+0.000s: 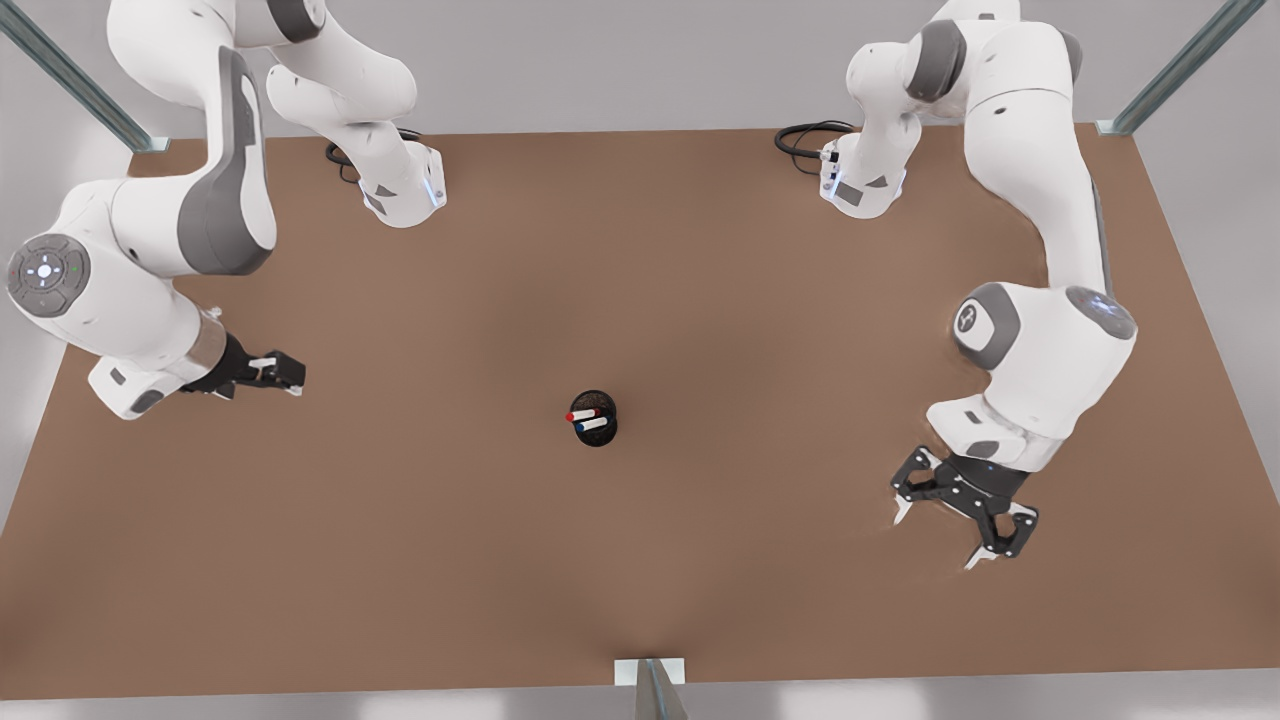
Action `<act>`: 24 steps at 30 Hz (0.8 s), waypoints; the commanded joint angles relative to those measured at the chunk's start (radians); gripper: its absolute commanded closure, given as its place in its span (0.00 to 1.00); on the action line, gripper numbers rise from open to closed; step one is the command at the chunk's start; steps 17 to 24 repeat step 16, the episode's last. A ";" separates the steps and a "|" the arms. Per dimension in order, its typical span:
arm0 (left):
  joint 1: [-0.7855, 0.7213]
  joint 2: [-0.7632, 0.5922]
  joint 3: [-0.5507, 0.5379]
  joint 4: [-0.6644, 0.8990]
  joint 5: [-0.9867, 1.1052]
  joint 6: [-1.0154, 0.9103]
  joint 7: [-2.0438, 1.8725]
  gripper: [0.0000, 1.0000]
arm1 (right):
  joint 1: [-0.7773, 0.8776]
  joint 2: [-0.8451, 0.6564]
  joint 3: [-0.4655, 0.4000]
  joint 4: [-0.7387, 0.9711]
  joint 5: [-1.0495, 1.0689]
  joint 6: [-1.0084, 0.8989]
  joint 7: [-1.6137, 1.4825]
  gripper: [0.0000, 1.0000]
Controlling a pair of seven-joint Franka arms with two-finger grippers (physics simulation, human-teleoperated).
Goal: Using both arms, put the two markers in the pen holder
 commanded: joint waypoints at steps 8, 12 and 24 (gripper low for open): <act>0.193 -0.271 -0.192 -0.035 0.282 -0.899 -0.793 0.00 | 0.007 0.001 0.004 0.001 0.000 -0.001 -0.005 0.00; 0.184 -0.213 -0.192 0.022 0.286 -0.915 -0.817 0.00 | 0.007 0.001 0.004 0.001 0.000 -0.001 -0.003 0.00; 0.182 -0.202 -0.194 0.023 0.285 -0.909 -0.819 0.00 | 0.008 0.001 0.004 0.001 0.000 -0.001 -0.002 0.00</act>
